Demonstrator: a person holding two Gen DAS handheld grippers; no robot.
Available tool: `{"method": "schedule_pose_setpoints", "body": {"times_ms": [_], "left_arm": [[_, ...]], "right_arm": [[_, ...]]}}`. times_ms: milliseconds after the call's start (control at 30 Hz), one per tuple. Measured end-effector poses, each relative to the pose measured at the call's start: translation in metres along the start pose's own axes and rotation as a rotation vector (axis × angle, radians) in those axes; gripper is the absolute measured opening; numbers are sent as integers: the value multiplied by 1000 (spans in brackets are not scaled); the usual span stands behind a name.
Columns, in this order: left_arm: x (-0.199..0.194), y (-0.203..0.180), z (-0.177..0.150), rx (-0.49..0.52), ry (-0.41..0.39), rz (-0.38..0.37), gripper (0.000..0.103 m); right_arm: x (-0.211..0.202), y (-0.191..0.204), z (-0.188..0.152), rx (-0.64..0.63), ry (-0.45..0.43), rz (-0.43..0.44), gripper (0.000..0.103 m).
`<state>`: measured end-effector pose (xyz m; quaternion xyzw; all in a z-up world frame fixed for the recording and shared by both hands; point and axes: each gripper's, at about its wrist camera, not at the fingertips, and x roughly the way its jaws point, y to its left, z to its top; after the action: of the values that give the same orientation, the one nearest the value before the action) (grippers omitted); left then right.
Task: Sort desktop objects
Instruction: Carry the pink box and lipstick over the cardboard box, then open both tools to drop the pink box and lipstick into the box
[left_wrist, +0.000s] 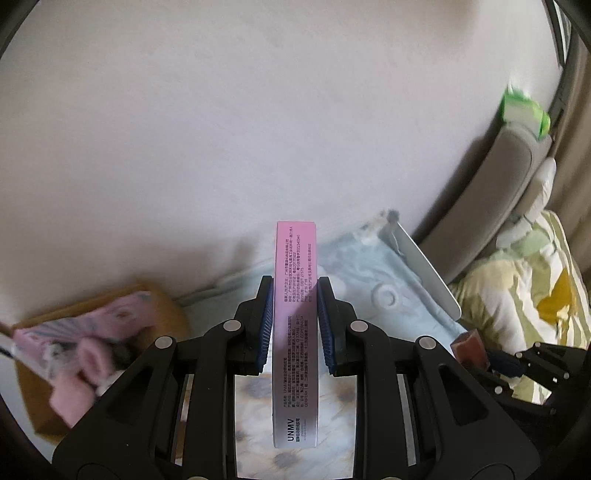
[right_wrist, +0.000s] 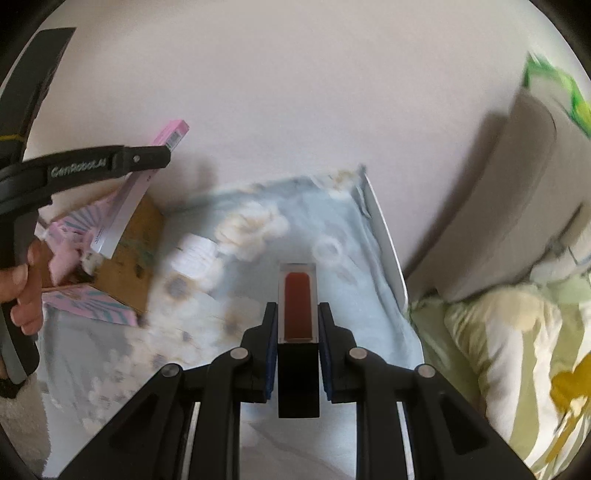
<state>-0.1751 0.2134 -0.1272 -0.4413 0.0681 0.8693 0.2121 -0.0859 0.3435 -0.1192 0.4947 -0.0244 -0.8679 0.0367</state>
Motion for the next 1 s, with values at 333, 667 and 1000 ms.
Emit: {"method": "schedule_pose_setpoints", "body": {"times_ms": [333, 667, 1000], "left_arm": [[-82, 88, -8, -140, -84, 133, 20], [-119, 191, -46, -304, -71, 282, 20], [-112, 264, -93, -420, -10, 350, 20]], "right_arm": [[-24, 76, 52, -174, -76, 99, 18], [-6, 177, 90, -333, -65, 266, 18], [46, 268, 94, -449, 24, 354, 18]]}}
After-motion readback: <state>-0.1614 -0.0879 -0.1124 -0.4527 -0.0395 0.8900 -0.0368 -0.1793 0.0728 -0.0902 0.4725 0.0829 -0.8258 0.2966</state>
